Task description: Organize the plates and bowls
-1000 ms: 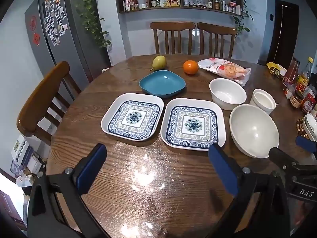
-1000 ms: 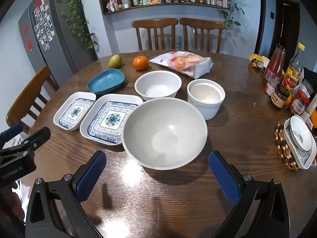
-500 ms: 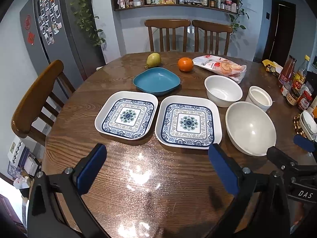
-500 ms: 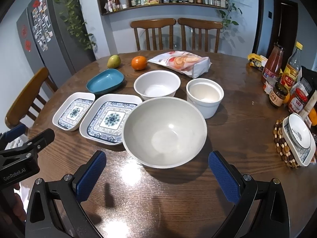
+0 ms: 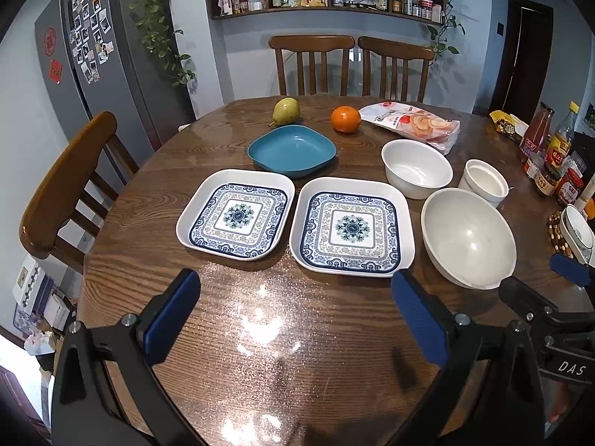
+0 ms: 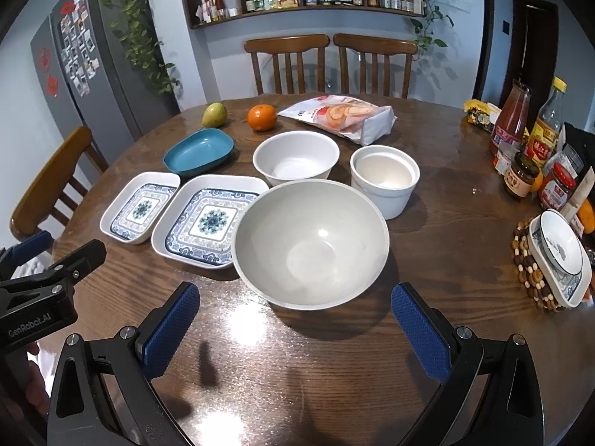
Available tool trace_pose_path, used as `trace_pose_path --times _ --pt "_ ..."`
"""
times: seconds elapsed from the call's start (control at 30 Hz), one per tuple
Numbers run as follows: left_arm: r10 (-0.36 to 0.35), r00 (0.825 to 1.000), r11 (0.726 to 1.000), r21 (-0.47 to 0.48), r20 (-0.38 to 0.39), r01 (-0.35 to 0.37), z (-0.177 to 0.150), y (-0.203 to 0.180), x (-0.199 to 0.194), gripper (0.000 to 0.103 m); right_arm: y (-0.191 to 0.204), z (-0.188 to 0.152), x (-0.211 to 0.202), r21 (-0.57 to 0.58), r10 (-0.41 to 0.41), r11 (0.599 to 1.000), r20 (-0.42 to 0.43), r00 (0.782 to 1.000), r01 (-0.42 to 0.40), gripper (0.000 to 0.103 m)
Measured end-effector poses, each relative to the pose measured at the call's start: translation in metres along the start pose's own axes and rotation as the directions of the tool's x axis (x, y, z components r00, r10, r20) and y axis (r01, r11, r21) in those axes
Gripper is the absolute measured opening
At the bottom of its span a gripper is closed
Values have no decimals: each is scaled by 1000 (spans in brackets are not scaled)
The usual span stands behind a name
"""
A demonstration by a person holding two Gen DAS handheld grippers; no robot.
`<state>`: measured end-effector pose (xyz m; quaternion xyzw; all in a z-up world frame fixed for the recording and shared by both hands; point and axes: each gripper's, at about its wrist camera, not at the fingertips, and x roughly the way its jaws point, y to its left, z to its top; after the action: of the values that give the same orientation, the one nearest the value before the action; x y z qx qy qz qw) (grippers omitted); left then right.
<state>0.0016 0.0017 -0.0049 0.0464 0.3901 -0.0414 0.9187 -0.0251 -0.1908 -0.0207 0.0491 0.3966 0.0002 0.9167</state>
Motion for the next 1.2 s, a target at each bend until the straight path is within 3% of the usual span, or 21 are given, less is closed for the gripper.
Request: trace_pose_path --times 0.63,1.2 --pt "-8 1000 1000 -13 -7 8 -2 7 1 102 11 -1 2 -14 2 1000 -6 1000 -2 103" --pt "-78 997 996 -55 -19 76 -5 31 7 102 39 1 3 -40 27 999 -5 1000 -27 103"
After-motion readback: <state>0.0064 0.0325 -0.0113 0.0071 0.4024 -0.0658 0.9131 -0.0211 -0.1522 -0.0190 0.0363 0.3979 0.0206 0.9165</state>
